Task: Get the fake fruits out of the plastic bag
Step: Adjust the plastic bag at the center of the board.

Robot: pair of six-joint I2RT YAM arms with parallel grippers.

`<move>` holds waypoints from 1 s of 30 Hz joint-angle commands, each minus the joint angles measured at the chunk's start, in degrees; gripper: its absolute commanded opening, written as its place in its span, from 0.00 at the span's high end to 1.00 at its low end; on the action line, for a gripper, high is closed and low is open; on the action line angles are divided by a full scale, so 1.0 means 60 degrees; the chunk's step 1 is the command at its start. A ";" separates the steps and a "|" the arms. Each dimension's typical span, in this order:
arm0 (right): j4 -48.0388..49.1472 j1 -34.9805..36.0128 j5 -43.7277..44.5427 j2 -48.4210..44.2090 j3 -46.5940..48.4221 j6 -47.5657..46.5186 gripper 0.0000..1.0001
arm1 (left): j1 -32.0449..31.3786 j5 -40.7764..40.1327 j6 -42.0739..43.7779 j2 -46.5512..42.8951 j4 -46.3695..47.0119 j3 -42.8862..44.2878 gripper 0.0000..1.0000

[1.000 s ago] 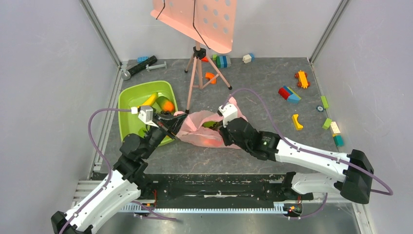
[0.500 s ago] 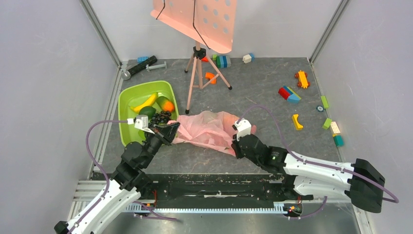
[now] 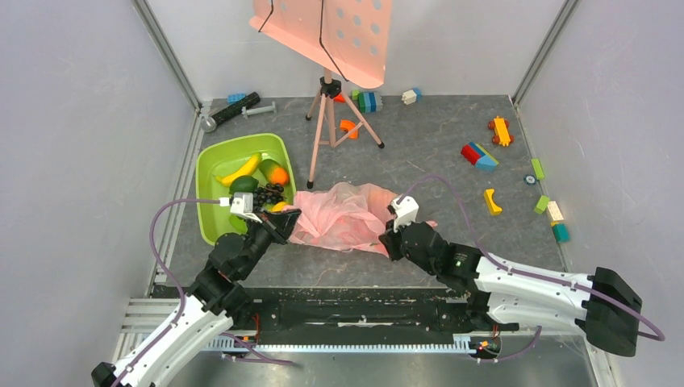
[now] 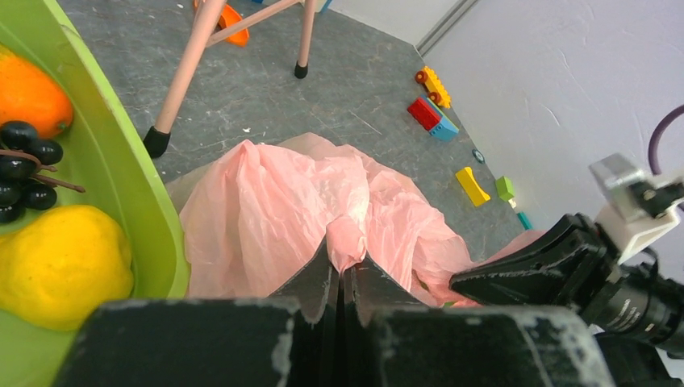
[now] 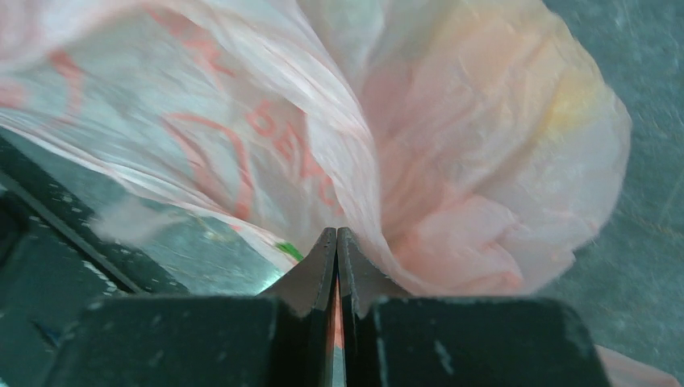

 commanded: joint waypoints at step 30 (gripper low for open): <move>0.2072 -0.0040 0.0953 0.4291 0.3543 0.0573 0.94 | 0.0002 0.0158 -0.0506 -0.0098 0.0799 0.0139 0.98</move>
